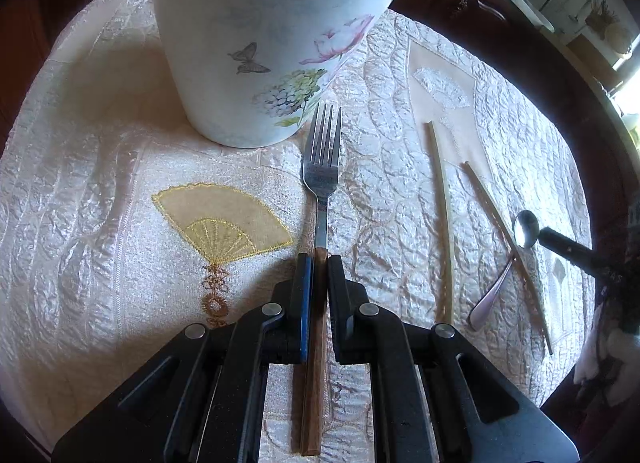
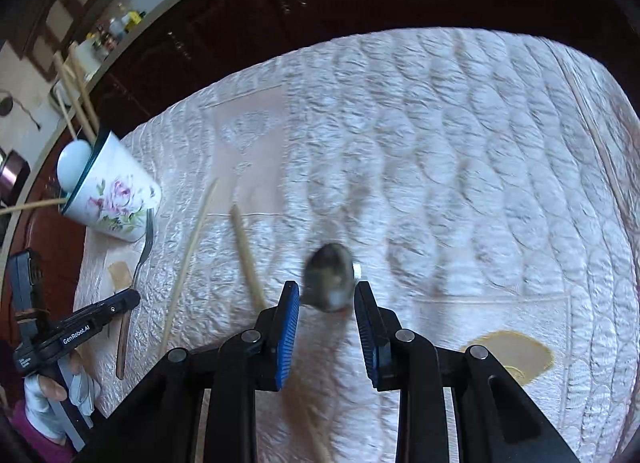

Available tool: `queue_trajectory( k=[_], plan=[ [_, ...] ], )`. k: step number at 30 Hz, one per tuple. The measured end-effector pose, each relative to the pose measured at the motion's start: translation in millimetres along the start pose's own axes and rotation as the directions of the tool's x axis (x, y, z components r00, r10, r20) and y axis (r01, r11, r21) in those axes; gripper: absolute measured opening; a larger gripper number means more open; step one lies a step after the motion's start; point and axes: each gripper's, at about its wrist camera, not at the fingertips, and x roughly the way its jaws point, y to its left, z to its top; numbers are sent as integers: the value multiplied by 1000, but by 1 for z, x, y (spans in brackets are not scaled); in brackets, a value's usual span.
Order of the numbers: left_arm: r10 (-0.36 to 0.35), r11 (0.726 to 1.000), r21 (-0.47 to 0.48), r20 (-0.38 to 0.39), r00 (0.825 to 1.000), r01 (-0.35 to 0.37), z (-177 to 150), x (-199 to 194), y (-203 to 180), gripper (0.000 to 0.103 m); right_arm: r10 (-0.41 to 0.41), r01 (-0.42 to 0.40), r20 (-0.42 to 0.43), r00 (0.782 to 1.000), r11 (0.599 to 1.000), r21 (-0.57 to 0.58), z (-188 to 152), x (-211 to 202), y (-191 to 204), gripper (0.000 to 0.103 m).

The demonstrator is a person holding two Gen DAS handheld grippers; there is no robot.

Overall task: Organize utensils
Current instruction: 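Close the right gripper on the steel spoon bowl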

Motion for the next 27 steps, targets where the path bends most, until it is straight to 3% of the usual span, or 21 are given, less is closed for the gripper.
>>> queue_trajectory(
  k=[4, 8, 11, 13, 27],
  plan=[
    [-39, 999, -20, -11, 999, 39, 6, 2, 1, 17, 26, -26, 8, 1000, 999, 31, -3, -2, -25, 27],
    [1, 999, 49, 3, 1000, -1, 2, 3, -10, 17, 87, -88, 29, 996, 996, 27, 2, 8, -26, 26],
    [5, 998, 60, -1, 1000, -5, 1, 4, -11, 7, 89, -90, 37, 995, 996, 27, 6, 14, -25, 7],
    [-11, 999, 43, -8, 1000, 11, 1, 4, -8, 6, 109, -110, 40, 993, 993, 44, 3, 10, -29, 5],
    [-60, 991, 114, -80, 995, 69, -54, -25, -5, 6, 0, -9, 59, 998, 989, 149, -36, -52, -107, 5]
  ],
)
